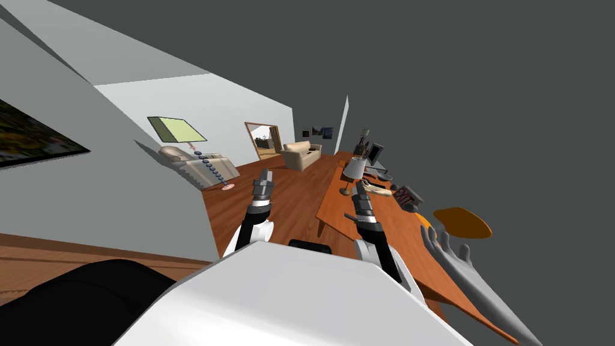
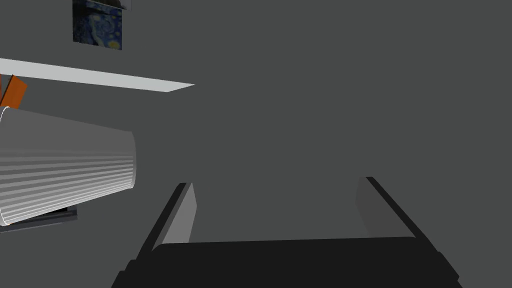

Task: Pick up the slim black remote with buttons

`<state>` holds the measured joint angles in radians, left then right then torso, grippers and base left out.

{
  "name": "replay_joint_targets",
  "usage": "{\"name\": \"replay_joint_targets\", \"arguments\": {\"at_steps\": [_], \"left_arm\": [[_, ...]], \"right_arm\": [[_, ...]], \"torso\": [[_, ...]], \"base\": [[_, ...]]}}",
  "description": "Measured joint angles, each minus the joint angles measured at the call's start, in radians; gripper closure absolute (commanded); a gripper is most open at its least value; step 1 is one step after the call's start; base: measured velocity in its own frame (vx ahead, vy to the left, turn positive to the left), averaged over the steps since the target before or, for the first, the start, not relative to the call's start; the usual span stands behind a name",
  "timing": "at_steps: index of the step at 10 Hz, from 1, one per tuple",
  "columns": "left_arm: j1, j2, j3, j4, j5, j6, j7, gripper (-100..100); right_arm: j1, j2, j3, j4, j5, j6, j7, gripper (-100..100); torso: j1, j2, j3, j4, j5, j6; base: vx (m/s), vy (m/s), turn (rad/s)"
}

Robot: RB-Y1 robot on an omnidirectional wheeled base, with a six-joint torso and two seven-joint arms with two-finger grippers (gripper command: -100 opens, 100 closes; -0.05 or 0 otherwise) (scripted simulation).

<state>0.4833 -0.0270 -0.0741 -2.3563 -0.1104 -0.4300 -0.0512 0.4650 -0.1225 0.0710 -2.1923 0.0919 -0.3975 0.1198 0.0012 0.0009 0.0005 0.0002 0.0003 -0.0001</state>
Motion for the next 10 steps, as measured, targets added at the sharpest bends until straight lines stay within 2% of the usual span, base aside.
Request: {"name": "replay_joint_targets", "arguments": {"at_steps": [2,4,5,8,10], "left_arm": [[0.000,0.000,0.000,0.000,0.000,0.000,0.000,0],[0.000,0.000,0.000,0.000,0.000,0.000,0.000,0],[0.000,0.000,0.000,0.000,0.000,0.000,0.000,0],[0.000,0.000,0.000,0.000,0.000,0.000,0.000,0],[0.000,0.000,0.000,0.000,0.000,0.000,0.000,0]], "right_arm": [[-0.016,-0.051,0.015,0.038,0.018,-0.005,0.016,-100],[-0.039,-0.102,0.036,0.100,0.043,-0.019,0.038,-100],[-0.044,-0.122,0.040,0.112,0.048,-0.021,0.044,-100],[-0.074,-0.207,0.077,0.212,0.090,-0.042,0.078,-100],[-0.074,-0.262,0.092,0.240,0.108,-0.045,0.092,-100]], "torso": [[0.000,-0.001,-0.001,0.000,0.000,0.000],[0.001,-0.002,-0.001,0.000,0.000,0.000],[0.000,-0.002,-0.001,0.000,0.000,0.000],[0.001,-0.003,-0.002,-0.001,0.000,0.000],[0.000,-0.002,-0.001,0.000,0.000,0.000]], "base": [[0.007,0.015,0.040],[0.015,0.026,0.074],[0.013,0.024,0.067],[0.017,0.031,0.087],[0.011,0.020,0.057]]}}
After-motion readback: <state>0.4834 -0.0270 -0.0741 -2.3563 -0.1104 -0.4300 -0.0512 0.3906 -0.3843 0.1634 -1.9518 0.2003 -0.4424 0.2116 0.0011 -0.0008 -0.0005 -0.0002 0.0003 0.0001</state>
